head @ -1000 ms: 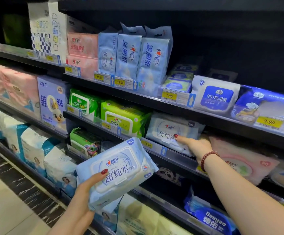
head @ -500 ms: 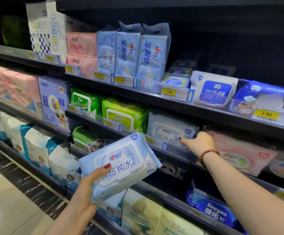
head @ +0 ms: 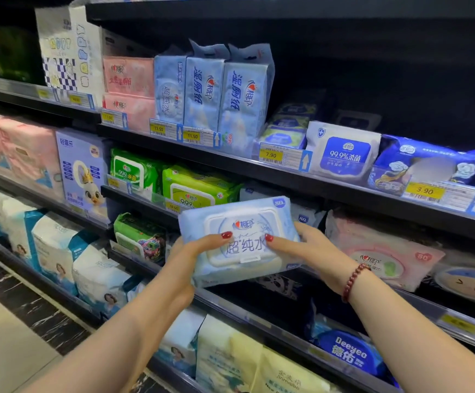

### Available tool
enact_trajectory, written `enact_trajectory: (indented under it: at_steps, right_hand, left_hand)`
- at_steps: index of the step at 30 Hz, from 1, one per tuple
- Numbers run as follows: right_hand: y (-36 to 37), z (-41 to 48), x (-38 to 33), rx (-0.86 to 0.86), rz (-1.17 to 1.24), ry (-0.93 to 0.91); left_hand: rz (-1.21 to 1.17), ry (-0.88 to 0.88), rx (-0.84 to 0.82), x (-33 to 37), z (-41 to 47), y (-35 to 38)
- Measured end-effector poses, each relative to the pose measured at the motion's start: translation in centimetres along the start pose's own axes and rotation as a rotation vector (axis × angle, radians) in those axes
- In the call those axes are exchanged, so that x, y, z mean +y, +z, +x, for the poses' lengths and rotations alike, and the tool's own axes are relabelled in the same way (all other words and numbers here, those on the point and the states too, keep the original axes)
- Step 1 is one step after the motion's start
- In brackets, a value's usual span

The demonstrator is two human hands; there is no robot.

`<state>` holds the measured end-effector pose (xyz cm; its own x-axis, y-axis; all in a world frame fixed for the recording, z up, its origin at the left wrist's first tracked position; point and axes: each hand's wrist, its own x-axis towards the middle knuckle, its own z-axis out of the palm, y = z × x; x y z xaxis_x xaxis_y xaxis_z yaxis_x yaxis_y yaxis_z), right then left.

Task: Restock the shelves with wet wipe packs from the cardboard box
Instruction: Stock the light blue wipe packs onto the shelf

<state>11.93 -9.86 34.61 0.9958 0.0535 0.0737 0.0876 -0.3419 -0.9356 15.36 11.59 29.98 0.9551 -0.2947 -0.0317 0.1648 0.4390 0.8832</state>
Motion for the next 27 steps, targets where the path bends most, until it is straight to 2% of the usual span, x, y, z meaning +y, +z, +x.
enact_trajectory:
  at_steps: [4, 8, 12, 16, 21, 27]
  right_hand:
    - [-1.5, 0.8, 0.2, 0.093, 0.078, 0.098]
    - [-1.8, 1.5, 0.3, 0.176, 0.064, 0.196]
    - [-2.0, 1.8, 0.5, 0.243, 0.12, 0.13]
    - [-1.9, 2.4, 1.6, 0.382, 0.028, 0.063]
    - [-2.2, 3.3, 2.8, 0.515, 0.055, 0.017]
    - [-3.7, 4.7, 2.2, 0.564, 0.035, 0.07]
  left_hand:
    - [0.112, -0.061, 0.07, 2.1, 2.5, 2.0]
    - [0.234, -0.101, 0.019, 3.7, 4.1, 3.5]
    - [0.269, -0.06, -0.004, 4.4, 5.3, 4.0]
    - [0.379, -0.049, -0.044, 4.5, 7.4, 3.2]
    - [0.404, 0.006, -0.116, 3.7, 9.5, 3.3]
    - [0.443, 0.088, -0.111, 3.7, 12.1, 4.0]
